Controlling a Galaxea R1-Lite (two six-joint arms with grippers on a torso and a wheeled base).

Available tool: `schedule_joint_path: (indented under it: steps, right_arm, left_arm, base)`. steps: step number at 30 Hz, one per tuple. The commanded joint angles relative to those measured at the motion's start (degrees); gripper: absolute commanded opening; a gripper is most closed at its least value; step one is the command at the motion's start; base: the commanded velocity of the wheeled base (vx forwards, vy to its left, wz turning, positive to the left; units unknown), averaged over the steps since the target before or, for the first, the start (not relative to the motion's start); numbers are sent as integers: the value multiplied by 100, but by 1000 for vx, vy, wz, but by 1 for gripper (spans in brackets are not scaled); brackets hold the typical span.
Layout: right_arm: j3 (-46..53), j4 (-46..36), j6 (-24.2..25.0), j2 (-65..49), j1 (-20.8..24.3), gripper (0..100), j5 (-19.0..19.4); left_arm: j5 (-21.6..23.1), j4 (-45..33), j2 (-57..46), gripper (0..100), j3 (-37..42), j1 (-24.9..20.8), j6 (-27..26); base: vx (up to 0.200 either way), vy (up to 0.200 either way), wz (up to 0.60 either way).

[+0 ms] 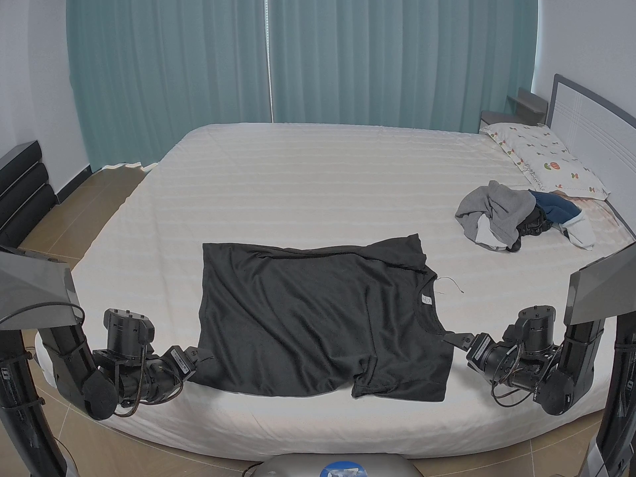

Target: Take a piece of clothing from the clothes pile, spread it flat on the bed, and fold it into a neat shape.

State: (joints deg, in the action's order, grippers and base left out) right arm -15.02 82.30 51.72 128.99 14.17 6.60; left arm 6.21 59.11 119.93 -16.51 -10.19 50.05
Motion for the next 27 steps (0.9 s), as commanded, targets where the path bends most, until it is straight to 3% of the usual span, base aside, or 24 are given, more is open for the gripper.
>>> schedule_joint_path:
  steps: [1, 11, 19, 20, 24, 27]
  right_arm:
    - [34, 32, -22, 153, 69, 100, -18]
    - [-1, 41, -22, 214, 95, 100, -27]
    - [-36, 41, -22, 232, 95, 100, -35]
    - [-36, 41, -22, 232, 95, 100, -35]
    - [-54, 49, -22, 267, 86, 100, -35]
    - [-107, 58, -31, 355, 86, 100, -53]
  left_arm:
    - [-40, 21, 118, 100, 69, -9, -40]
    - [-568, 13, 663, 100, -441, -123, -48]
    - [-629, -14, 760, 100, -652, -290, -57]
    - [-629, -14, 760, 0, -652, -290, -57]
    - [-708, -5, 742, 0, -599, -255, -48]
    - [-1227, -23, 663, 0, -503, -203, -57]
  base:
    - [0, 0, 0]
    - [0, 0, 0]
    - [0, 0, 0]
    - [0, 0, 0]
    - [0, 0, 0]
    - [0, 0, 0]
